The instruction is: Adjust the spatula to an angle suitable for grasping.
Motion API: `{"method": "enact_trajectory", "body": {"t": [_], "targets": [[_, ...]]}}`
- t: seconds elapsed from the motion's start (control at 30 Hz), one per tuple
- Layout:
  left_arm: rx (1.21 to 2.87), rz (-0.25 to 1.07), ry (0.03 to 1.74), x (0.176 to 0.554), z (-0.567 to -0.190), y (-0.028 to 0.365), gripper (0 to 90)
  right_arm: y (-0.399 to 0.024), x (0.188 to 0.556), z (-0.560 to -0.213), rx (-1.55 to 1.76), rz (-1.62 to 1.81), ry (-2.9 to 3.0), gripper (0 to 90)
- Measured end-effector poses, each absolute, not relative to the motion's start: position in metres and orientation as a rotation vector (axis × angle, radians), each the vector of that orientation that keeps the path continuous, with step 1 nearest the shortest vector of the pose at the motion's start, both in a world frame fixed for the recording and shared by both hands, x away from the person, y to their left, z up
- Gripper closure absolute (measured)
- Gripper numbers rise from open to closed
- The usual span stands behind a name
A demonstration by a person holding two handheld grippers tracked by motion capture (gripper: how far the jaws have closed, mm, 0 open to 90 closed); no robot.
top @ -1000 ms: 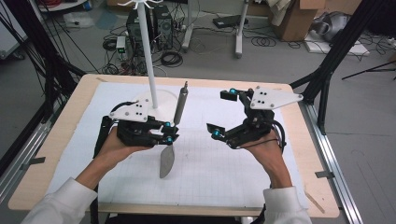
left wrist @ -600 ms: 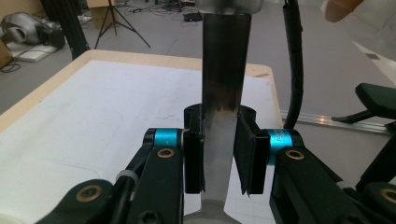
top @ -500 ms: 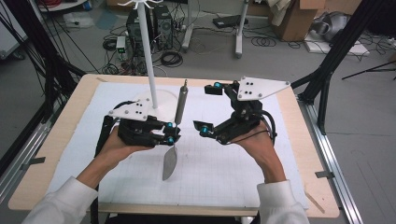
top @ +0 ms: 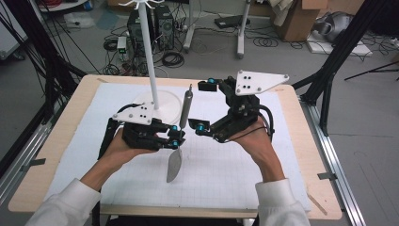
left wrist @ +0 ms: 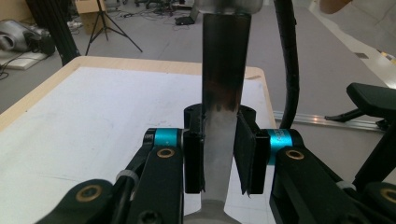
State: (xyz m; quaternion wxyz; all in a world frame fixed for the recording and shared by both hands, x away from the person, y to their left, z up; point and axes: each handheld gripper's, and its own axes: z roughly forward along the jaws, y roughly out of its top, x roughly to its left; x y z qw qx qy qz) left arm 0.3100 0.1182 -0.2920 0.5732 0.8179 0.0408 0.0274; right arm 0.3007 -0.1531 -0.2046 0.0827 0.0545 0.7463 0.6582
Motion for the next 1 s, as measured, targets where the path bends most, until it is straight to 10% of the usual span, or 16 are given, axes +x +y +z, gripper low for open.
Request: {"method": "enact_trajectory", "body": {"t": [0.27,0.43,1.0], "targets": [[1.913,0.073,0.084,0.3086,-0.2921,0.1163,74.5,-0.1503,0.2987,-0.1992,0.142,1.974,2.231,5.6],[1.912,0.071,0.077,0.3083,-0.2925,0.1148,74.5,-0.1517,0.2982,-0.1963,0.121,1.997,2.228,27.1],[1.903,0.077,0.061,0.3072,-0.2927,0.1127,74.5,-0.1516,0.2947,-0.1955,0.099,2.018,2.197,54.9]]}}
